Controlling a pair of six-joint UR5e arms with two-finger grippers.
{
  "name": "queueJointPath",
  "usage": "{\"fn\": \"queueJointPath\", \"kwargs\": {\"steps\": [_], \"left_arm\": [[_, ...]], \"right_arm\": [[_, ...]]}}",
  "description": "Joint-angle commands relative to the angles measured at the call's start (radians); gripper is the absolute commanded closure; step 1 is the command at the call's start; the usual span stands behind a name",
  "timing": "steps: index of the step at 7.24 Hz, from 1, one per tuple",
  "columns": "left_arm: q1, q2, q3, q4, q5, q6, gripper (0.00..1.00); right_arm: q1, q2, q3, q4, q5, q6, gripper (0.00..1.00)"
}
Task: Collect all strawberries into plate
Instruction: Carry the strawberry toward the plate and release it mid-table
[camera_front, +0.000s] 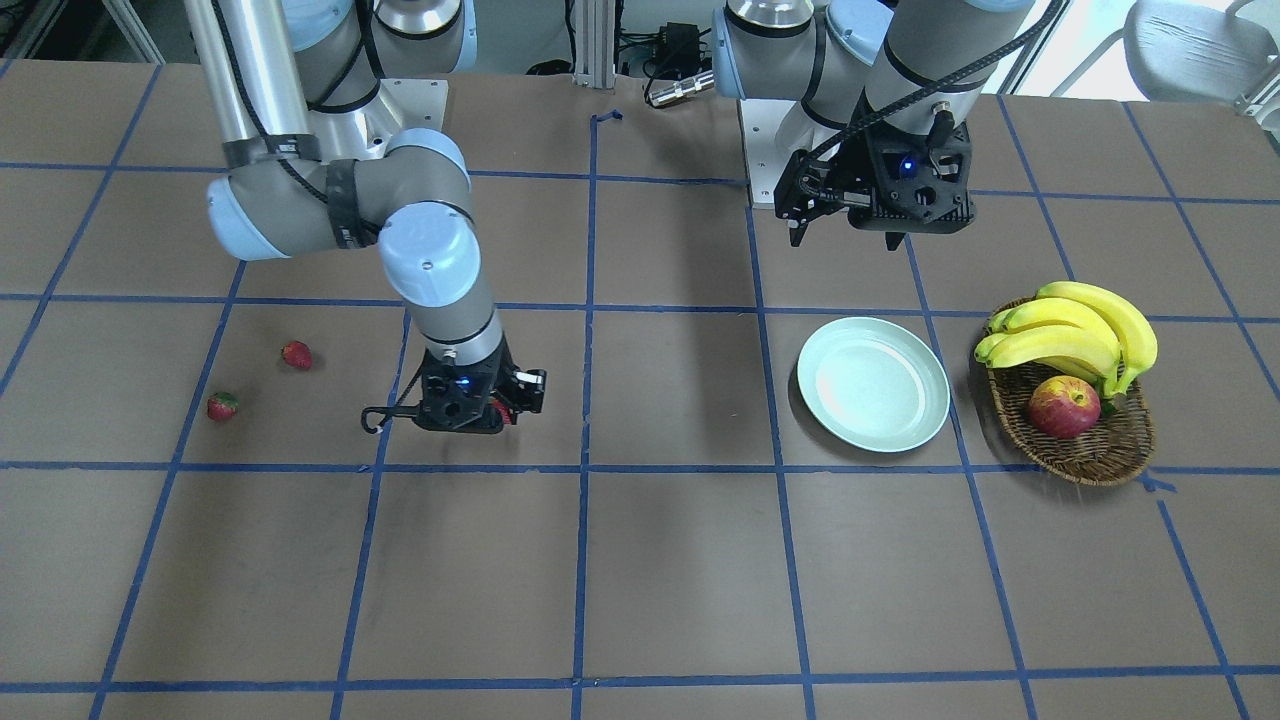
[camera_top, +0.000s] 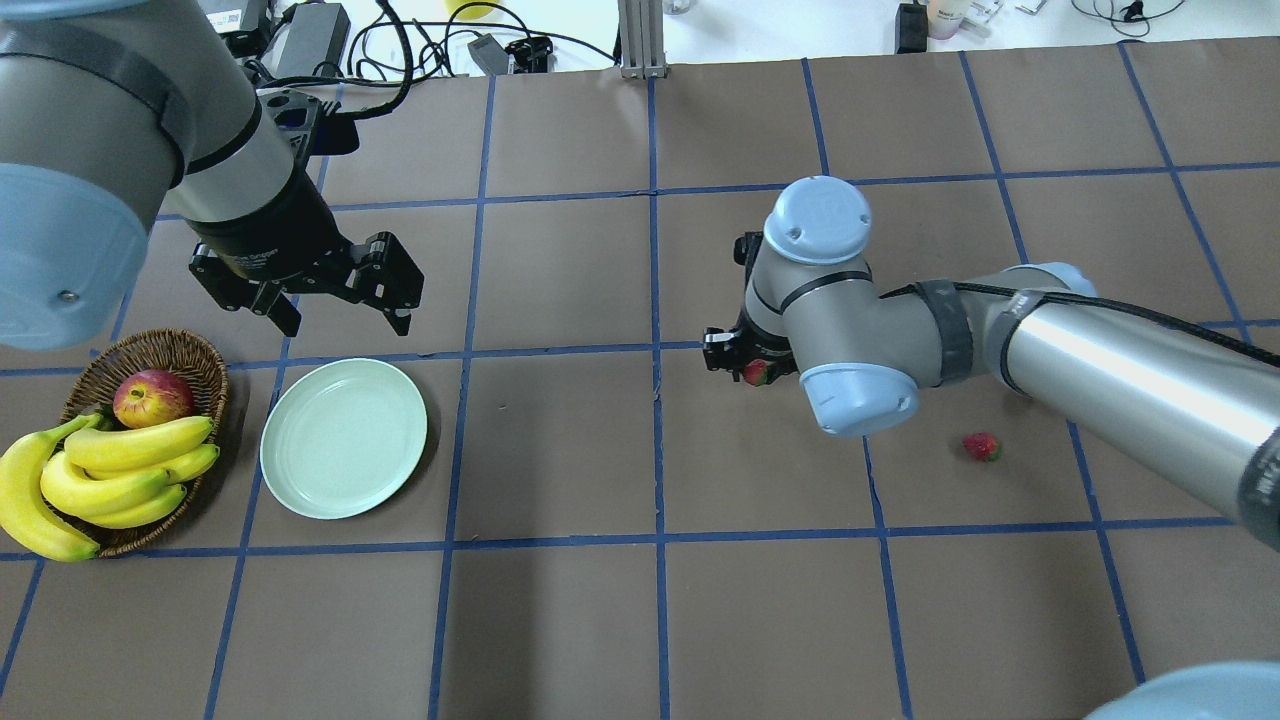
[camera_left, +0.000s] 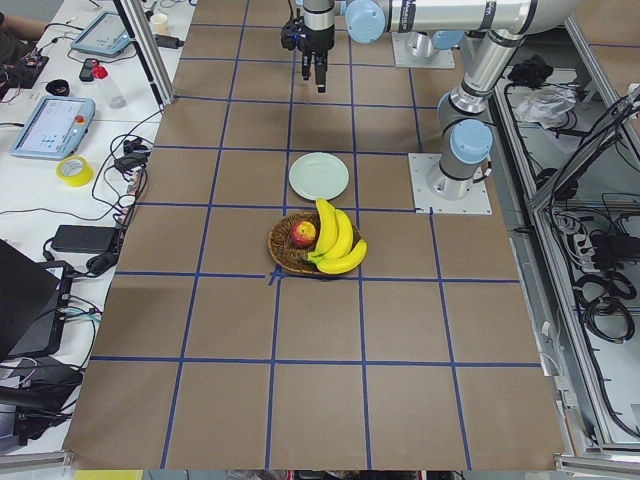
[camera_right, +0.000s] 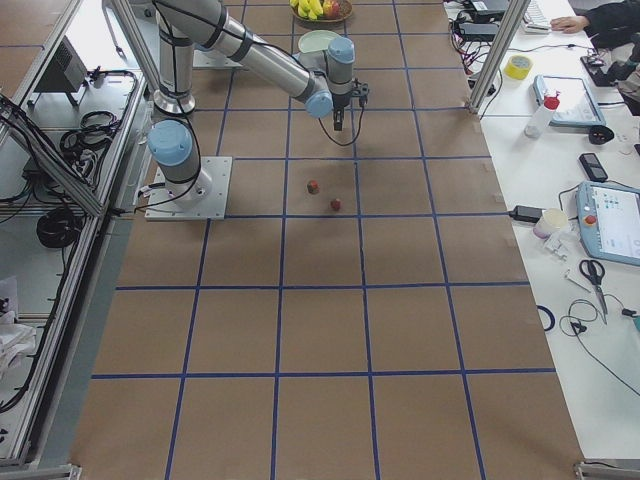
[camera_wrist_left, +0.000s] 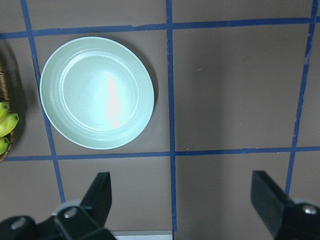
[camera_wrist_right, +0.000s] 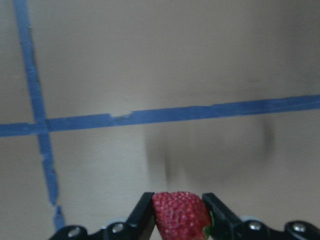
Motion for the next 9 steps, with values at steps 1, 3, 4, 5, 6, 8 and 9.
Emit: {"fn": "queueJointPath", "kwargs": {"steps": [1,3,4,5,6,8,9], "left_arm": [[0.000,0.000,0.000,-0.001,-0.001,0.001,0.00],[-0.001,0.000,0.000,-0.001,-0.001,0.000,0.00],[-0.002,0.000,0.000,-0.004,0.000,0.001,0.00],[-0.002,0.000,0.000,-0.002,-0.001,0.000,0.00],[-0.002,0.000,0.000,-0.002,0.000,0.003,0.00],[-0.002,0.000,0.001,0.001,-0.001,0.001,0.00],[-0.002,0.000,0.002,0.001,-0.001,0.001,0.00]], "right_arm": [[0.185,0.110,-0.150,0.001,0.002,0.273,0.80],[0.239,0.189,-0.224,0.000,0.004,0.322,0.78],[0.246,0.192,-0.227,0.000,-0.004,0.322,0.66],[0.246,0.190,-0.228,0.000,-0.017,0.319,0.01],[0.246,0.187,-0.223,0.001,-0.017,0.315,0.00],[0.221,0.148,-0.223,0.076,-0.054,0.238,0.00],[0.154,0.091,-0.211,0.148,-0.056,0.154,0.00]]}}
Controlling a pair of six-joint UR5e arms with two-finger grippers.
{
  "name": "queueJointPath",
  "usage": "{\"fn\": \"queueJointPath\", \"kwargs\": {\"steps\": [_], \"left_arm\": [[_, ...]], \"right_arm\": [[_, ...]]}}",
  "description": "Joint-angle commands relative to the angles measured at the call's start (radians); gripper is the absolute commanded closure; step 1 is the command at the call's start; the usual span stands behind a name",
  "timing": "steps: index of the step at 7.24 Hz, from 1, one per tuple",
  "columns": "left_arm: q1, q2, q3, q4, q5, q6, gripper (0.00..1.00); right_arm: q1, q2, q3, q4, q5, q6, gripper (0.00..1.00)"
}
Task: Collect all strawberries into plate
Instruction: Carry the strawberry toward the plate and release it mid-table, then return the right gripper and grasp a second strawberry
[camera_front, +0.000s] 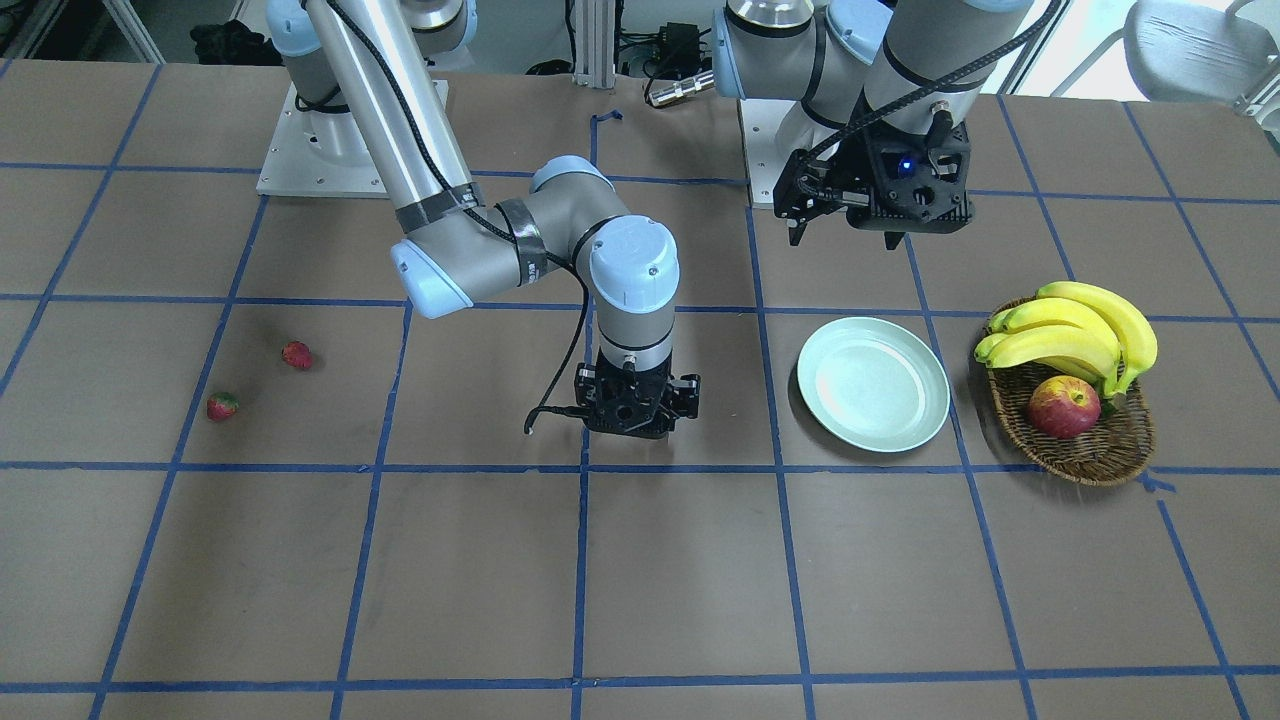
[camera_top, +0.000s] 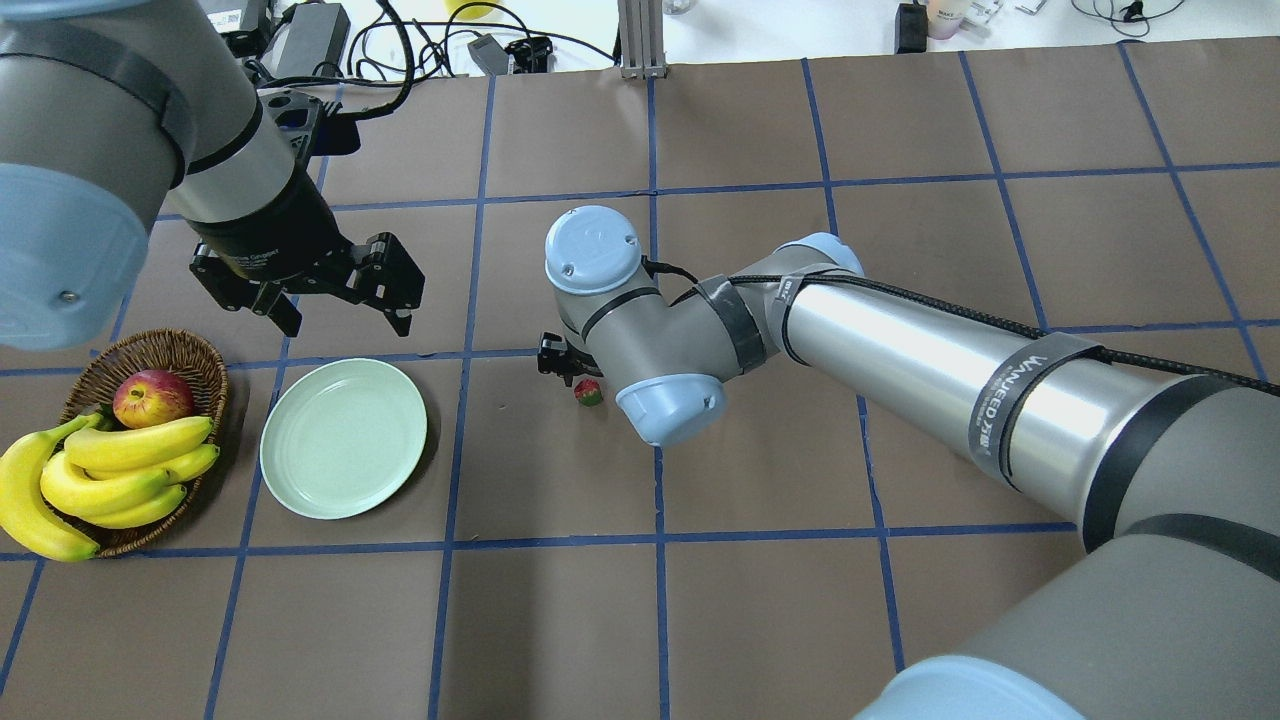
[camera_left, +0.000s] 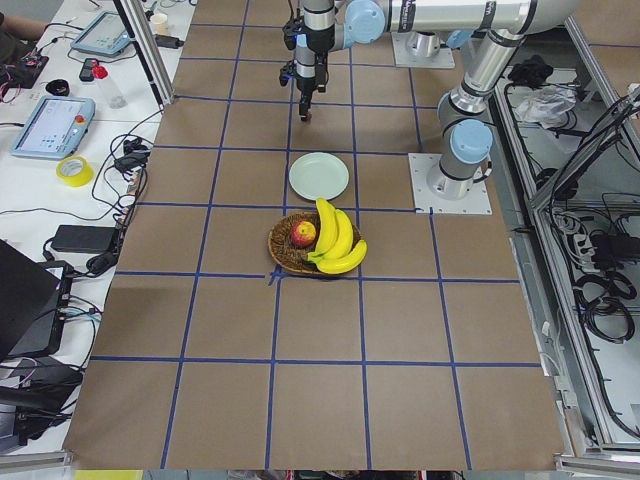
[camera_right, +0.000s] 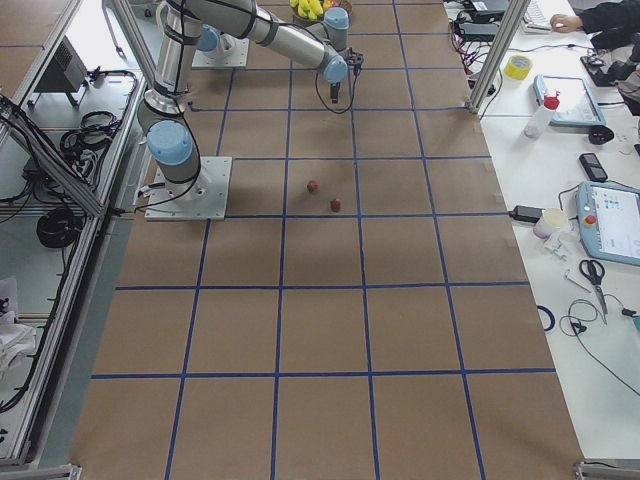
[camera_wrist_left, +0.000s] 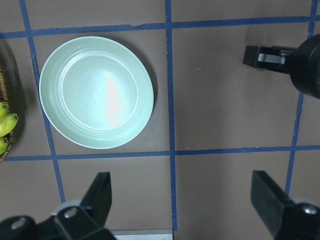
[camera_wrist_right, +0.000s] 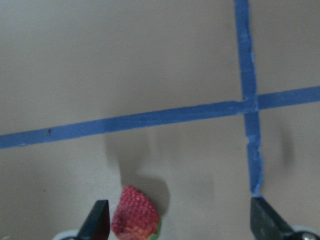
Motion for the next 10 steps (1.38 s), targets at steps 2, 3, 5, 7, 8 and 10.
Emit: {"fn": "queueJointPath", "kwargs": {"steps": [2,3,5,7,8,10], "left_arm": [[0.000,0.000,0.001,0.001,-0.002,0.000,0.00],[0.000,0.000,0.002,0.003,-0.004,0.000,0.00],[0.000,0.002,0.002,0.001,0.001,0.003,0.00],[0.000,0.002,0.002,0.003,0.000,0.003,0.00],[0.000,0.002,0.002,0.003,0.001,0.003,0.00],[0.000,0.002,0.001,0.003,0.001,0.003,0.00]], "right_arm": [[-0.213,-0.174,0.113,0.164,-0.015,-0.293,0.00],[-0.302,-0.236,0.192,0.163,-0.024,-0.399,0.00],[-0.460,-0.331,0.355,0.042,-0.042,-0.506,0.00],[-0.618,-0.343,0.499,-0.156,-0.088,-0.646,0.00],[-0.690,-0.345,0.520,-0.172,-0.082,-0.709,0.00],[-0.712,-0.354,0.537,-0.164,-0.093,-0.720,0.00]]}}
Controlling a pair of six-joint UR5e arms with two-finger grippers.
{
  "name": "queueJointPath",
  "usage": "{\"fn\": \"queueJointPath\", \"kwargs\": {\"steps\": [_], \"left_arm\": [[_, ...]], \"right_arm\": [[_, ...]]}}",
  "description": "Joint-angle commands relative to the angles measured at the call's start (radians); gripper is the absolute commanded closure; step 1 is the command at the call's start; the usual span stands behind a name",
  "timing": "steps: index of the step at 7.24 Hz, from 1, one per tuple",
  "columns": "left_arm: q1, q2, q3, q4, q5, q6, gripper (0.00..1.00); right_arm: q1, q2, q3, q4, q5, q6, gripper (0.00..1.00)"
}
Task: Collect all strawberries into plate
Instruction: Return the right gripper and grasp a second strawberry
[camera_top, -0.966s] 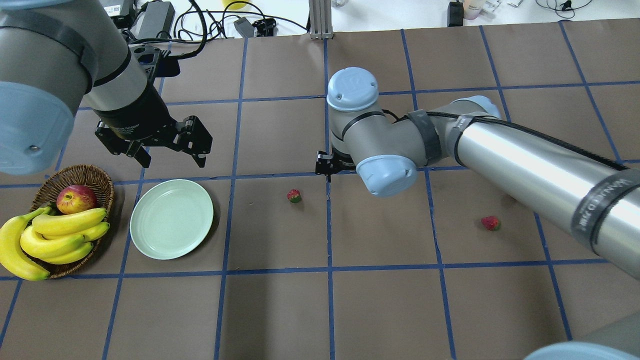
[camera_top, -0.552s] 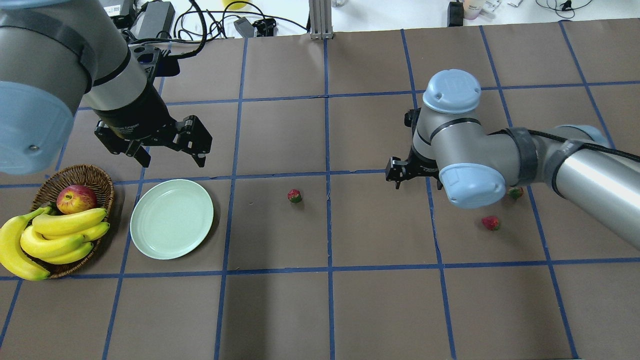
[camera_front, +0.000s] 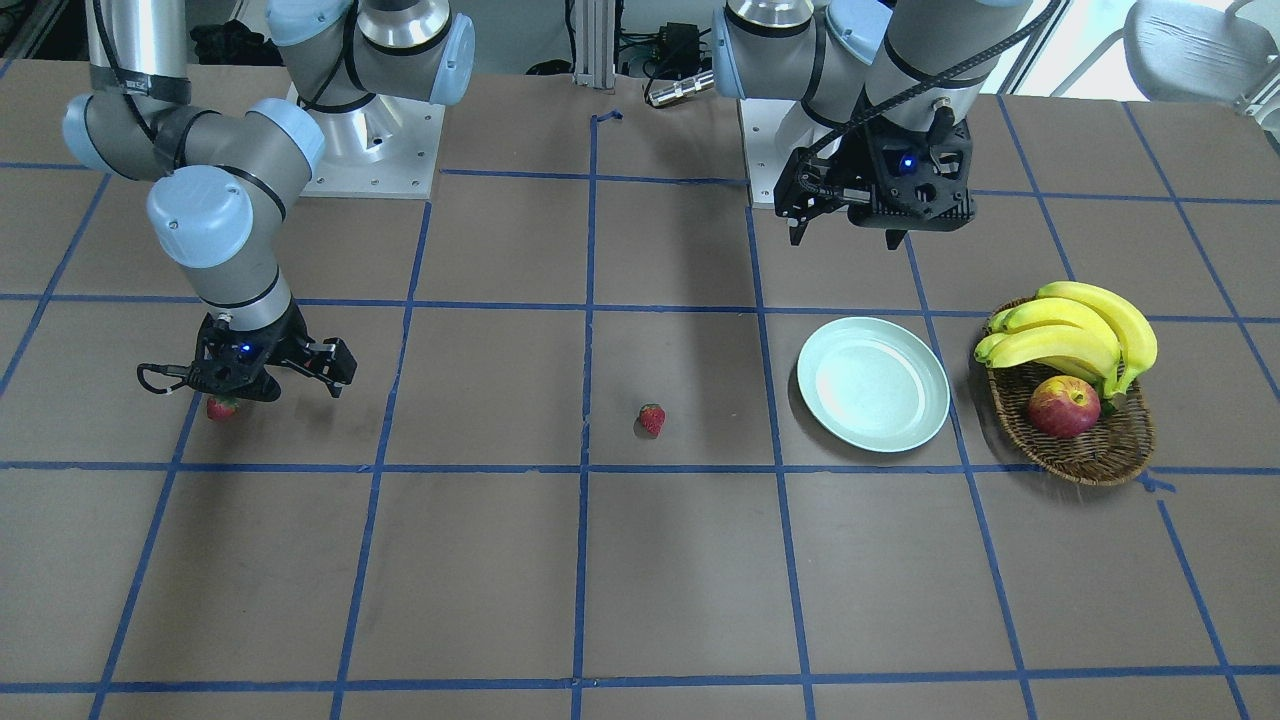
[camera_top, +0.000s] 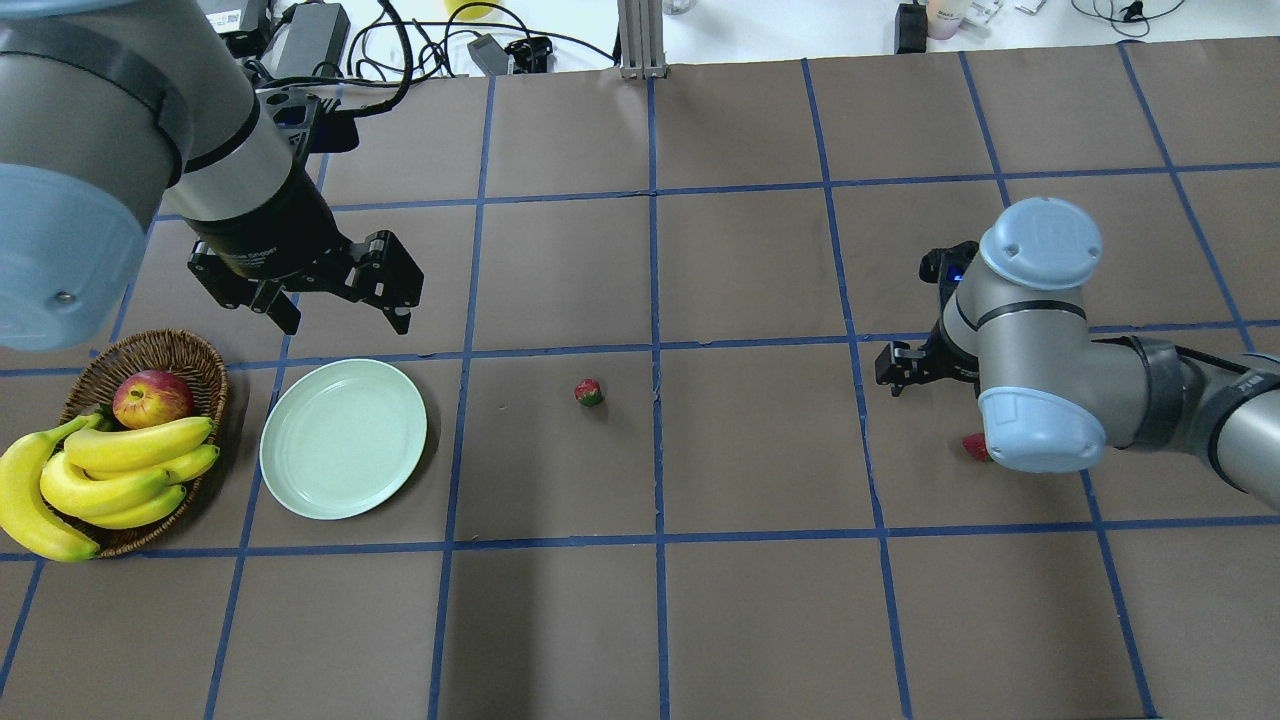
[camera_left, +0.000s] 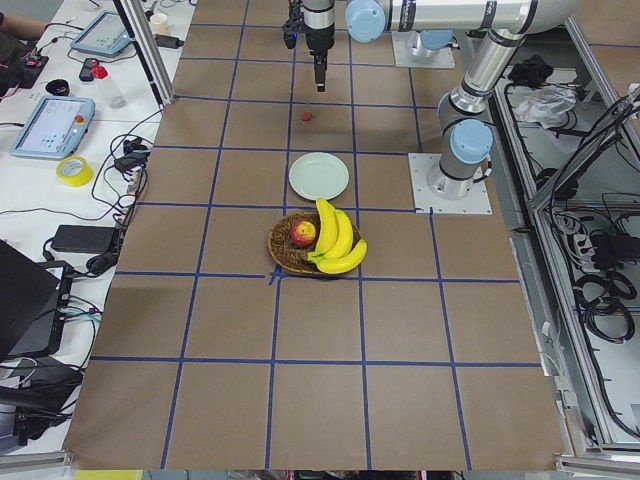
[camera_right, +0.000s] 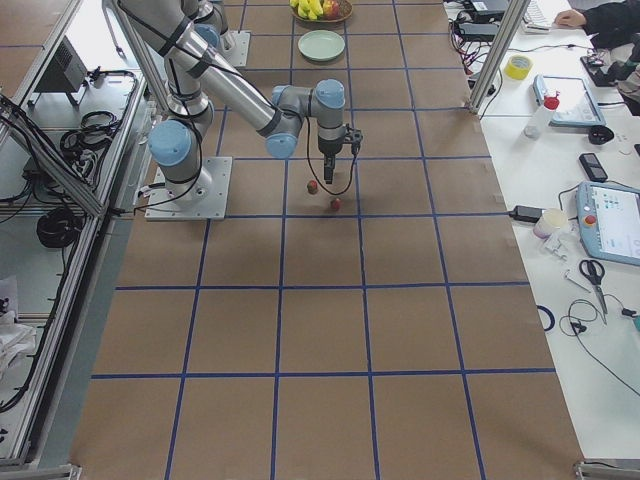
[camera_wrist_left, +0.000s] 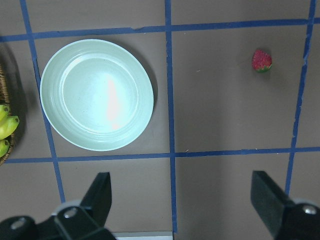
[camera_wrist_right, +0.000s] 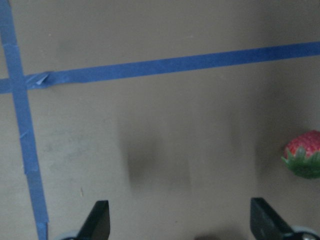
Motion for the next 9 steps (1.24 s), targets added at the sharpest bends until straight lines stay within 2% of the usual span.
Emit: {"fn": "queueJointPath", "kwargs": {"steps": [1,3,4,7,8,9], "left_arm": [[0.000,0.000,-0.001,0.000,-0.006,-0.001,0.00],[0.000,0.000,-0.001,0.000,-0.007,-0.003,0.00],[0.000,0.000,-0.001,0.000,-0.006,-0.003,0.00],[0.000,-0.001,-0.001,0.000,-0.007,-0.003,0.00],[0.000,-0.001,-0.001,0.000,-0.014,-0.003,0.00],[0.000,-0.001,-0.001,0.002,-0.015,-0.005,0.00]], "right_arm": [[-0.033,-0.005,0.044,0.000,-0.010,-0.014,0.05],[-0.052,-0.006,0.084,0.008,-0.037,-0.023,0.05],[-0.052,-0.013,0.086,0.009,-0.057,-0.026,0.10],[-0.052,-0.017,0.086,0.014,-0.056,-0.028,0.59],[-0.052,-0.017,0.086,0.016,-0.054,-0.028,0.71],[-0.052,-0.017,0.080,0.034,-0.054,-0.028,0.74]]}}
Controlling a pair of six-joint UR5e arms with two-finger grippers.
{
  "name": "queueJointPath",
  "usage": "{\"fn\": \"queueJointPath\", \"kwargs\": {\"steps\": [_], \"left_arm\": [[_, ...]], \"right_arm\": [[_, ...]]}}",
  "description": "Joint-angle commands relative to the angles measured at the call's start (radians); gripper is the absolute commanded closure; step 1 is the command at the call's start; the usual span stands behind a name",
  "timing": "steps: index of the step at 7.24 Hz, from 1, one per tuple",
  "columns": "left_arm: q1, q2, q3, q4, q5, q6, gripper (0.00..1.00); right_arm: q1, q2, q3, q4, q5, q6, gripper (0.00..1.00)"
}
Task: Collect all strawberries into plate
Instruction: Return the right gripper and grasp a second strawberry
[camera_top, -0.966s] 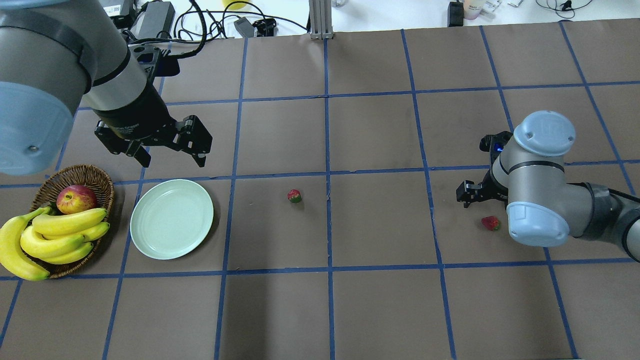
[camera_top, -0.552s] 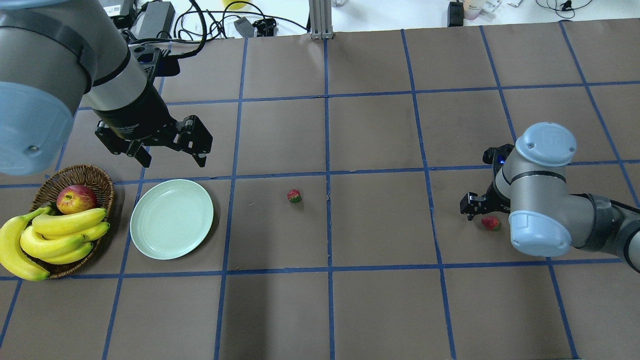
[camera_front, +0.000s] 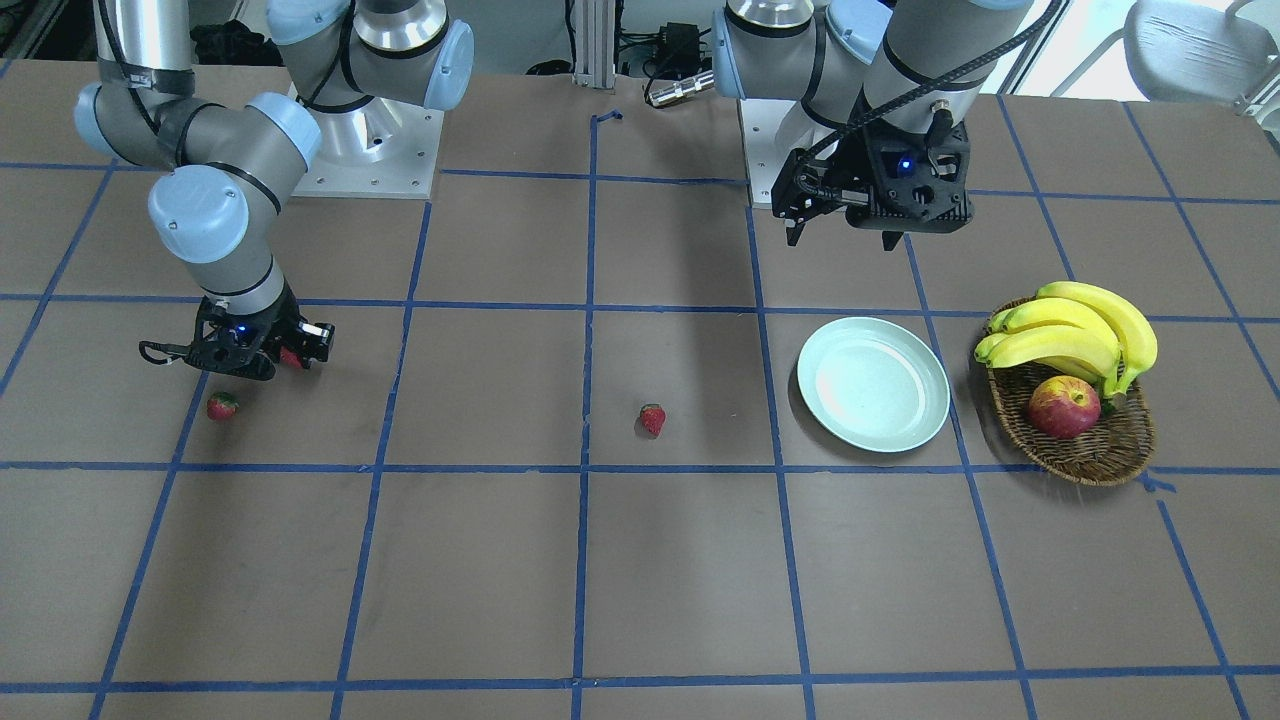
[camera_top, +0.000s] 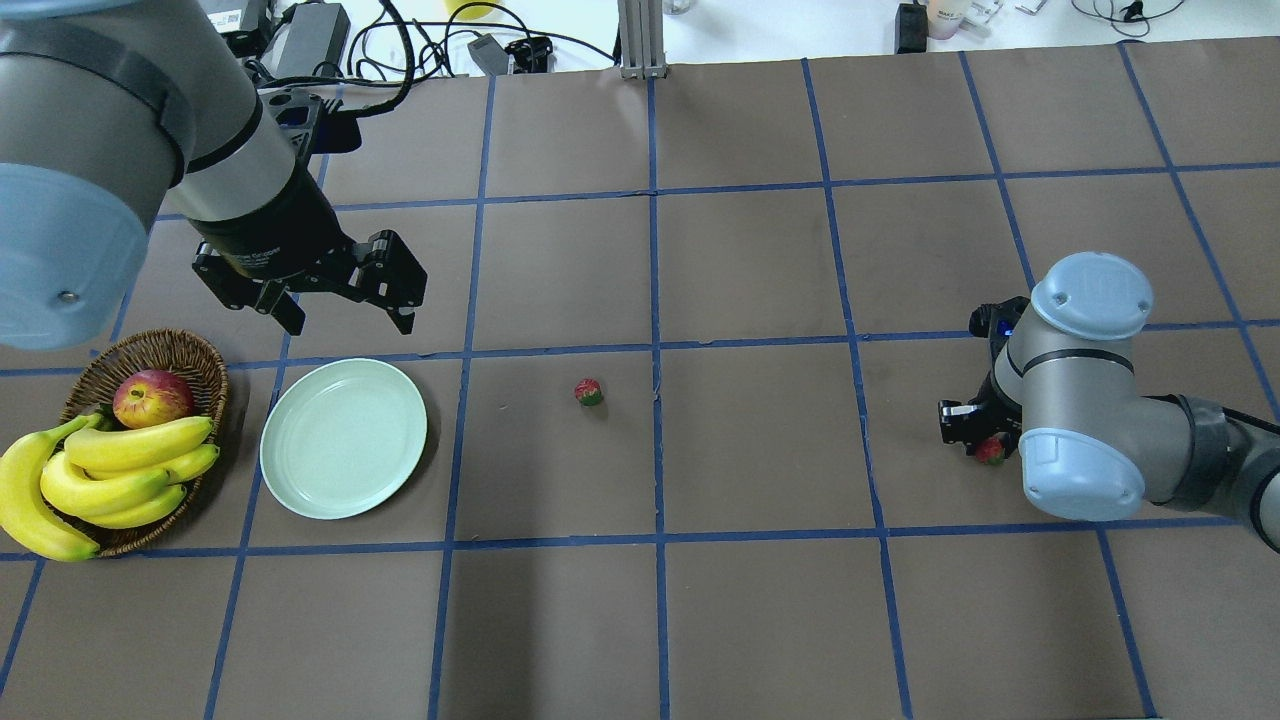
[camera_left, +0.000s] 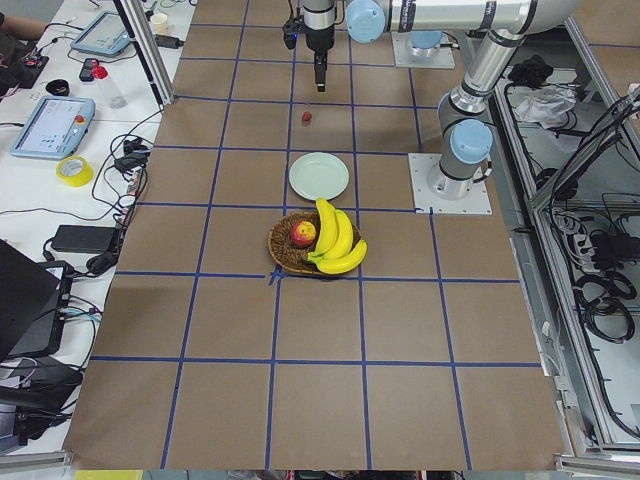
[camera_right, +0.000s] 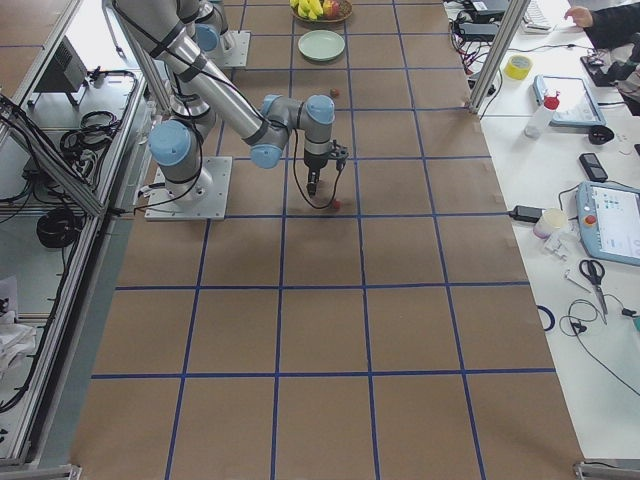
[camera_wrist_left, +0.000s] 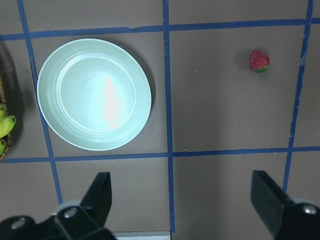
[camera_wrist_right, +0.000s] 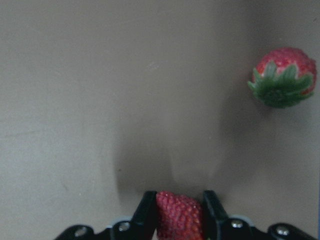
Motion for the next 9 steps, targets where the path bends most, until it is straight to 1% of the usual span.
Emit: {"fn": "queueJointPath", "kwargs": {"steps": [1,2,3,4,5,6,7,8,9], "left_arm": [[0.000,-0.002,0.000,0.000,-0.001,-0.001,0.00],[-0.002,-0.002,0.001,0.001,0.003,-0.001,0.00],[0.000,0.000,0.002,0.001,0.009,0.002,0.00],[-0.002,-0.002,0.000,0.001,0.008,0.000,0.00],[-0.002,0.000,0.001,0.001,0.009,0.002,0.00],[-0.002,0.000,-0.002,-0.002,0.011,0.003,0.00],[0.000,0.001,0.003,0.001,0.008,0.009,0.00],[-0.002,0.001,0.003,0.001,0.005,0.011,0.00],[-0.002,0.003,0.008,0.004,0.005,0.010,0.00]], "right_arm": [[0.003,-0.009,-0.006,0.024,0.002,0.001,0.79],[0.014,-0.014,-0.015,0.026,0.008,0.009,0.79],[0.058,-0.014,-0.064,0.106,0.014,0.020,0.79],[0.172,-0.002,-0.134,0.187,0.011,0.055,0.79],[0.280,0.007,-0.197,0.253,0.013,0.139,0.79],[0.355,0.021,-0.231,0.265,0.023,0.267,0.74],[0.426,0.029,-0.236,0.260,0.118,0.435,0.72],[0.492,0.053,-0.245,0.245,0.204,0.542,0.74],[0.542,0.084,-0.302,0.248,0.220,0.578,0.76]]}}
